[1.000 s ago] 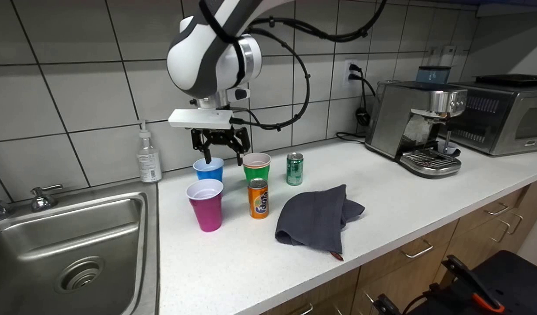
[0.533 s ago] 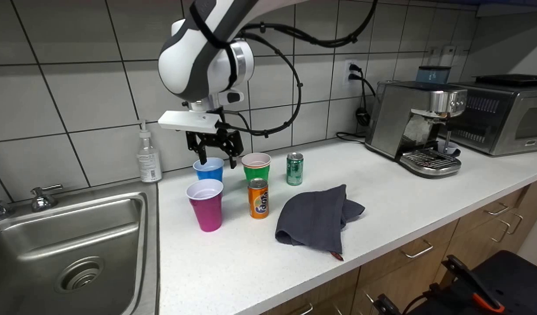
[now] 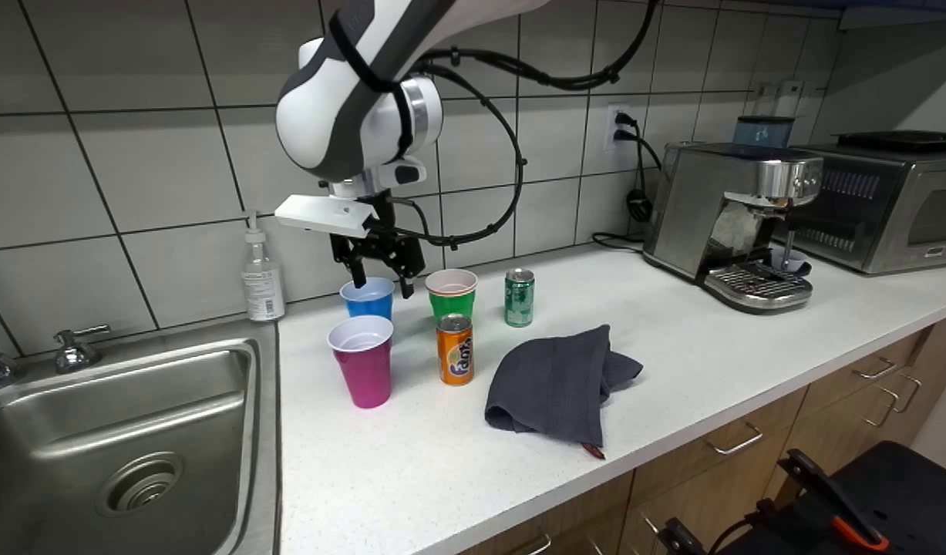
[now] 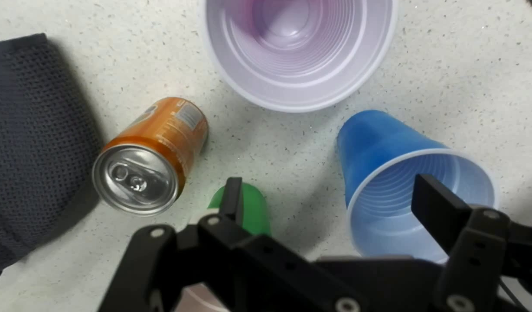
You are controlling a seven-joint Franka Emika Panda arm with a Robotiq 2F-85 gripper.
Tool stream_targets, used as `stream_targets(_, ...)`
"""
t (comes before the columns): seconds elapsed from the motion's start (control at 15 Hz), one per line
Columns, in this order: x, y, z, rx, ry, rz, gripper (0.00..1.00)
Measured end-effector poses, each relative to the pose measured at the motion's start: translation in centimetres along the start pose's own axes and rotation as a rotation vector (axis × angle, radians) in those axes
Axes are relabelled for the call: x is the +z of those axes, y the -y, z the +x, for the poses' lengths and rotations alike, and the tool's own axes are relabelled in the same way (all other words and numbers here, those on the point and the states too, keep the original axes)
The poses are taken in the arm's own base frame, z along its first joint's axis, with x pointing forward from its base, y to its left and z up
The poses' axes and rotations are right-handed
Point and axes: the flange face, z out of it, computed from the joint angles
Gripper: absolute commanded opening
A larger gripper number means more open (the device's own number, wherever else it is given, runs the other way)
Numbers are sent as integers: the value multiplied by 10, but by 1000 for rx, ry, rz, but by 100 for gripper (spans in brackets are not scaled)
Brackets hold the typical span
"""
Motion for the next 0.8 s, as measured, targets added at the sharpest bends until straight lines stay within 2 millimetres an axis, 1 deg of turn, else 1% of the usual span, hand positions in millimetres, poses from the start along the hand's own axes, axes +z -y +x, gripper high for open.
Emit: stream_targets(0.8, 29, 7, 15, 94, -9, -40, 100)
